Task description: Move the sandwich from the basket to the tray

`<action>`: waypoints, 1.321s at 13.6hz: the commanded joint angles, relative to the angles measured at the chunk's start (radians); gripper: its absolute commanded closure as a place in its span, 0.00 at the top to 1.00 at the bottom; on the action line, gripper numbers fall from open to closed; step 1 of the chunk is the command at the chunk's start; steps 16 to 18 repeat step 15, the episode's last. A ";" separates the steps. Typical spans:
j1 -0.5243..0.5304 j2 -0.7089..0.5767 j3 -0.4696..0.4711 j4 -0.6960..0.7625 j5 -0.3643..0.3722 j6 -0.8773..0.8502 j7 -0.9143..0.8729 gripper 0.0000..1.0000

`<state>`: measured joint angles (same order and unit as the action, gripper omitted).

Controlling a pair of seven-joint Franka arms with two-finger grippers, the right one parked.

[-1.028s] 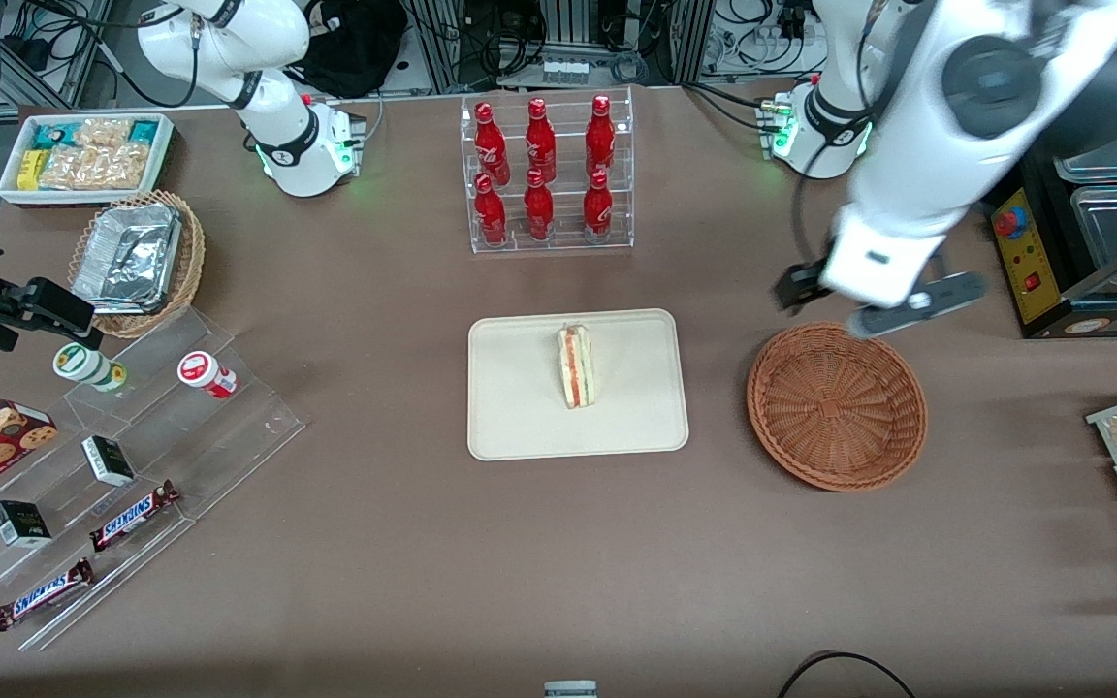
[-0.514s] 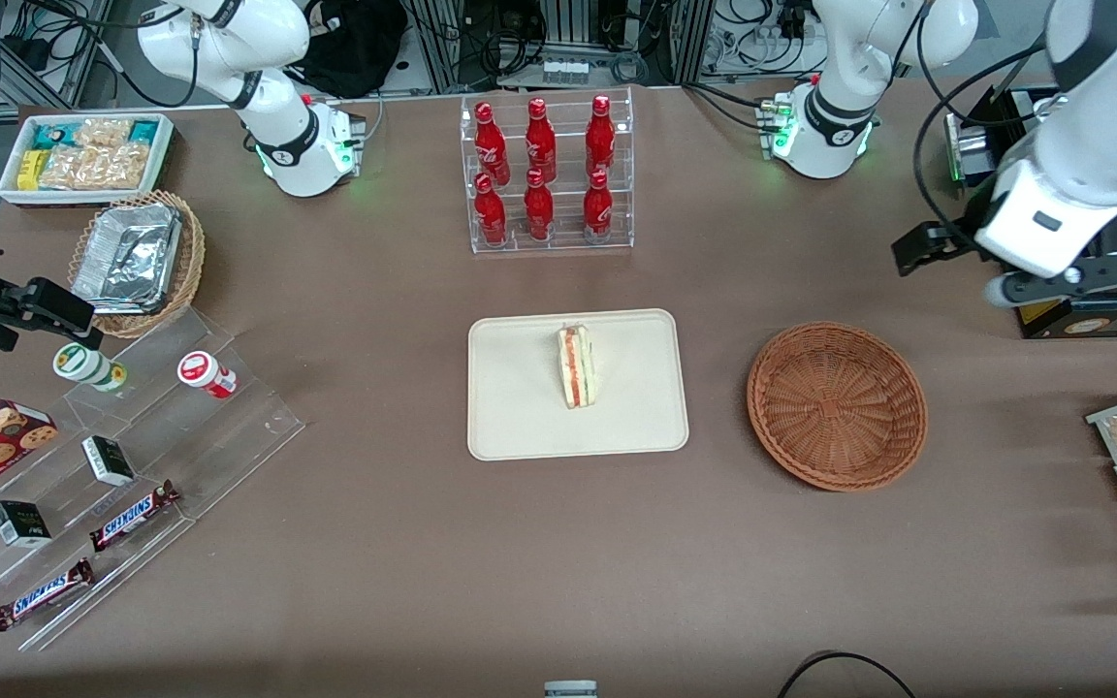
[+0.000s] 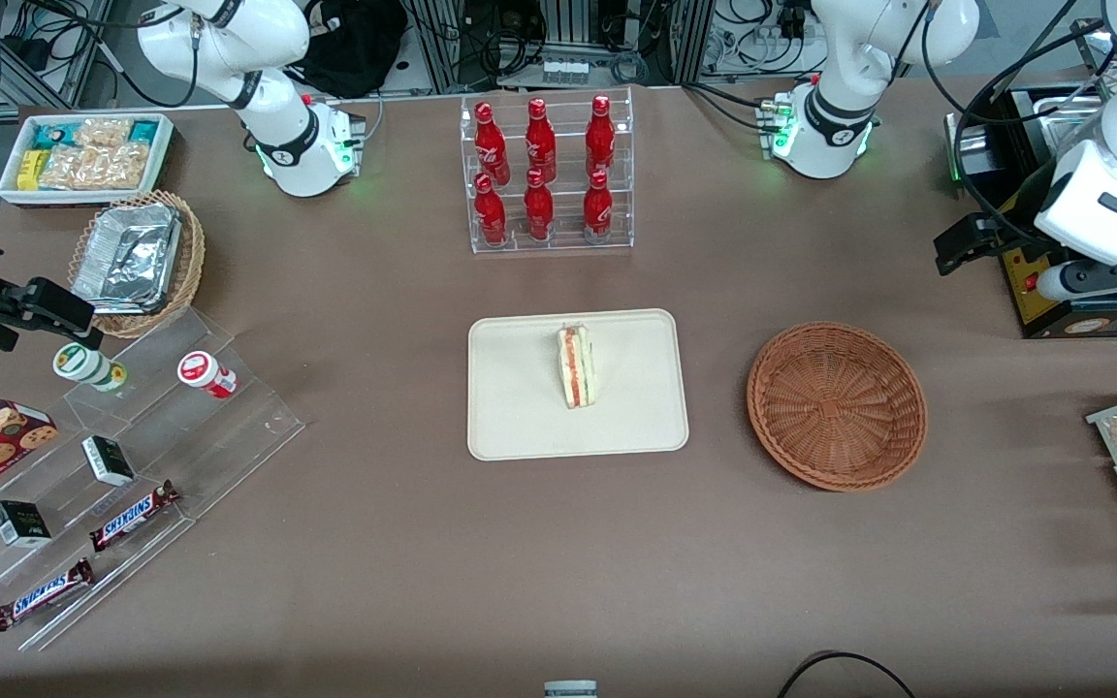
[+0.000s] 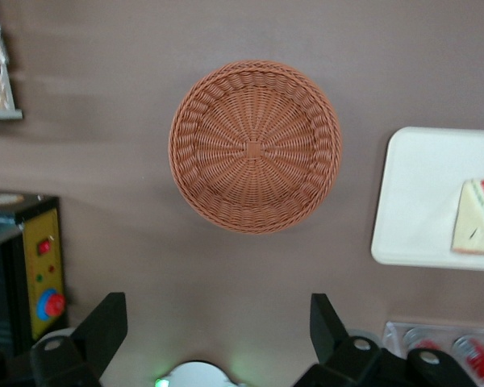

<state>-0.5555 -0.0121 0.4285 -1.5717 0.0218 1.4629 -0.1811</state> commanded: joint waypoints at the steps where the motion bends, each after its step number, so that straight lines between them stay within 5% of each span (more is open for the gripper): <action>1: 0.265 0.034 -0.246 0.055 0.000 -0.024 0.106 1.00; 5: 0.577 0.023 -0.546 0.055 -0.005 -0.025 0.104 1.00; 18: 0.624 -0.003 -0.559 0.053 -0.003 -0.085 0.095 1.00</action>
